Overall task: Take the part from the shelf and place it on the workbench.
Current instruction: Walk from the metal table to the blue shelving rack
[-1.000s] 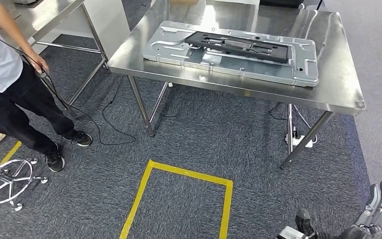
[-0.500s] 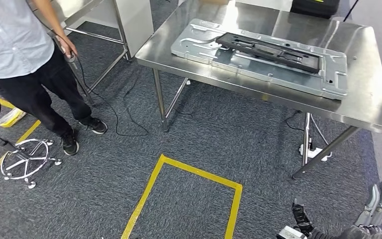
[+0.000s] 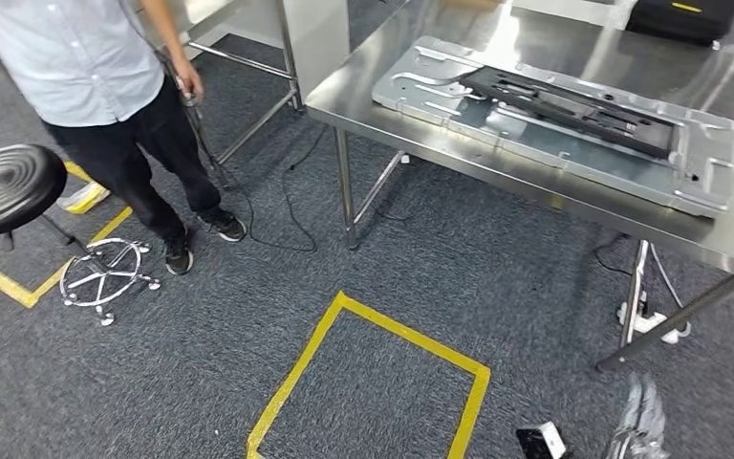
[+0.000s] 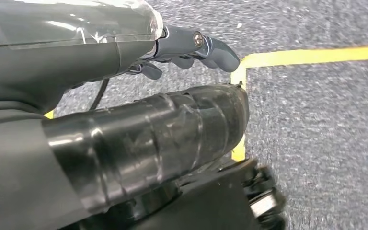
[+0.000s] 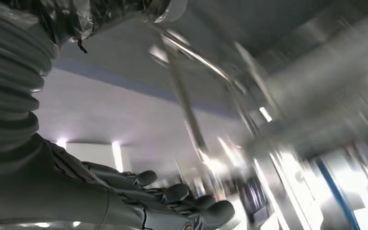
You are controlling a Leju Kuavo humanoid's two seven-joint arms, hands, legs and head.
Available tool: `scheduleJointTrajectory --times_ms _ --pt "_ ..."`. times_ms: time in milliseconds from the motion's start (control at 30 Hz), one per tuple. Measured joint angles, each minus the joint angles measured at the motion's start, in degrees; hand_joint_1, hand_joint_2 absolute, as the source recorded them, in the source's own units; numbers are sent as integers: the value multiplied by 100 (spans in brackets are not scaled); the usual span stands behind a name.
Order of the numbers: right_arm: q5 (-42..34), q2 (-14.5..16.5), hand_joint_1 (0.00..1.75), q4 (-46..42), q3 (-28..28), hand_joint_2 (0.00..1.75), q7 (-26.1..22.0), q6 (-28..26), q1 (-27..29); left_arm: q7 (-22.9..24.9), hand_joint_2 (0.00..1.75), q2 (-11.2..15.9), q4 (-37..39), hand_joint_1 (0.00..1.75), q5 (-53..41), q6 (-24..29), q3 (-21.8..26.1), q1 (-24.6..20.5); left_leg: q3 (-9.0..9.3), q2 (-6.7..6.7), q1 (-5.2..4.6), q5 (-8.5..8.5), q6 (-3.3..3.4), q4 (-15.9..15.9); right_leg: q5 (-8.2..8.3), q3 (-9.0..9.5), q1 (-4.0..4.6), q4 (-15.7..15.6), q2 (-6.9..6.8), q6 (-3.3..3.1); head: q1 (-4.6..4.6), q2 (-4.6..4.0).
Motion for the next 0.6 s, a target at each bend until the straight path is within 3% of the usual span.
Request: scheduleJointTrajectory --times_ms 33,67,100,167,233,267,333,367,433,500,533,567,600 --pt "186 -62 0 508 -234 175 -32 -37 -120 4 0 0 0 0 -2 -1 -4 2 -126 28 11 -99 -18 273 -3 -6 4 2 -81 -1 1 0" --pt "416 -115 0 961 -472 175 -54 -65 -220 8 0 1 0 0 -5 -1 -7 10 -160 48 19 -85 -28 361 -8 -9 5 5 -160 0 0 0" --pt "669 -160 0 1356 -700 175 -61 -89 -314 11 0 3 0 0 -9 -1 -9 21 -92 69 24 24 -28 248 -13 -8 6 8 -231 3 0 0" --pt "1149 -228 0 2072 -1156 175 -61 -118 -501 19 0 7 0 0 -16 -2 -11 35 286 209 14 366 12 -453 -25 8 10 10 -345 18 -1 0" --pt "1389 -274 0 2700 -1595 175 -61 -125 -651 22 0 8 0 0 -19 -3 -15 19 590 389 -36 543 77 -1052 -40 29 28 12 -449 59 1 0" --pt "1446 -289 0 2962 -1784 175 -61 -126 -699 23 0 8 0 0 -20 -3 -18 12 645 436 -61 554 104 -1187 -47 40 33 10 -502 86 2 0" --pt "1488 -310 0 3305 -2010 175 -61 -128 -769 26 0 9 -1 0 -20 -3 -21 29 637 338 -69 574 149 -1223 -45 74 39 -13 -583 151 1 0" --pt "1502 -327 0 3432 -2083 175 -61 -129 -812 27 0 10 -1 0 -20 -2 -21 47 660 292 -55 604 173 -1267 -70 85 33 -2 -551 183 3 0" --pt "1542 -362 0 3653 -2221 175 -52 -138 -891 30 0 11 -1 0 -20 -2 -21 54 706 206 -22 675 229 -1353 -290 -32 25 292 -303 236 10 0" --pt "1655 -388 0 3880 -2379 175 69 -144 -931 35 0 7 0 0 -24 -4 -23 31 707 102 -14 704 260 -1363 -656 -360 11 1002 -31 258 14 0" --pt "1747 -396 0 4016 -2453 175 201 -144 -949 42 0 4 0 0 -26 -4 -25 23 701 33 -14 707 268 -1353 -766 -517 8 1333 20 266 14 0" --pt "1864 -407 0 4209 -2531 175 408 -143 -975 52 0 2 0 0 -30 -5 -25 23 700 -44 -13 705 268 -1341 -771 -608 3 1509 43 274 13 0" --pt "1982 -421 0 4432 -2600 175 642 -139 -1008 64 0 1 0 0 -35 -5 -25 27 700 -127 -10 698 261 -1323 -666 -607 -7 1478 57 280 14 0"
